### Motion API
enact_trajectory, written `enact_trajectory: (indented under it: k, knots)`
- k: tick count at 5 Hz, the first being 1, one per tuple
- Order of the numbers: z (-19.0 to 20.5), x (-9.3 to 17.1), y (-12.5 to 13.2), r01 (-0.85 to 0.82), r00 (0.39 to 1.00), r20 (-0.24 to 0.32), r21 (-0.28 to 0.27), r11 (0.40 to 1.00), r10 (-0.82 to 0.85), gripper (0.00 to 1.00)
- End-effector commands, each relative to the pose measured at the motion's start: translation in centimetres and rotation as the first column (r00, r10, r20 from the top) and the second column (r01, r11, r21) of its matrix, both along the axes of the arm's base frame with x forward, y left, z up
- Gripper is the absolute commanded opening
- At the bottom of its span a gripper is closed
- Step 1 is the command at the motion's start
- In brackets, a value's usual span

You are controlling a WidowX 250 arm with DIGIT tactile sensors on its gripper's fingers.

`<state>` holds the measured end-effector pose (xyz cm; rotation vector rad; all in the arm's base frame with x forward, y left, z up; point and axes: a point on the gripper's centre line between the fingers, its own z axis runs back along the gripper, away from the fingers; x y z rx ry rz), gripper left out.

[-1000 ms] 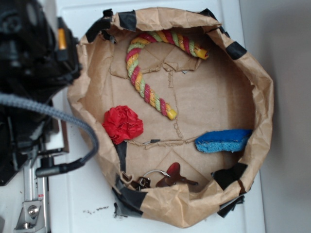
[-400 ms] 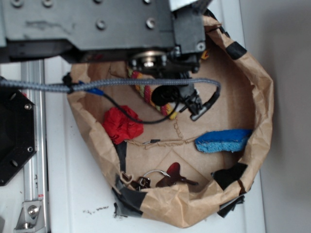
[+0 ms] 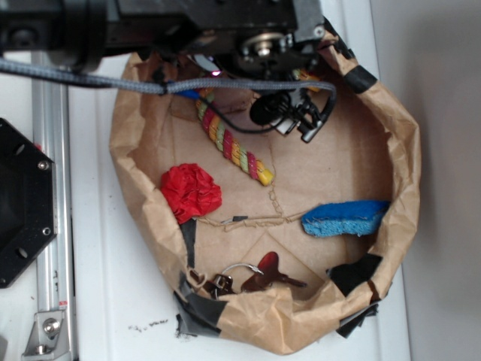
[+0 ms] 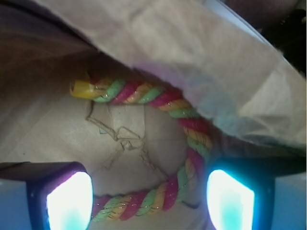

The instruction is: Grab the multicolored rope.

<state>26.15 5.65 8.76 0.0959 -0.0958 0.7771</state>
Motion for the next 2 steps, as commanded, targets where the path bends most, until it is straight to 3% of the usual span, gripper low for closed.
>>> enact_trajectory:
  k: [1, 2]
  knots:
    - [0.9, -2.3, 2.6, -0.097, 0.995, 0.001, 0.009, 0.995, 0.097, 1.0]
    - [0.5, -2.3, 4.1, -0.054, 0.999, -0.005, -0.003, 0.999, 0.054, 1.0]
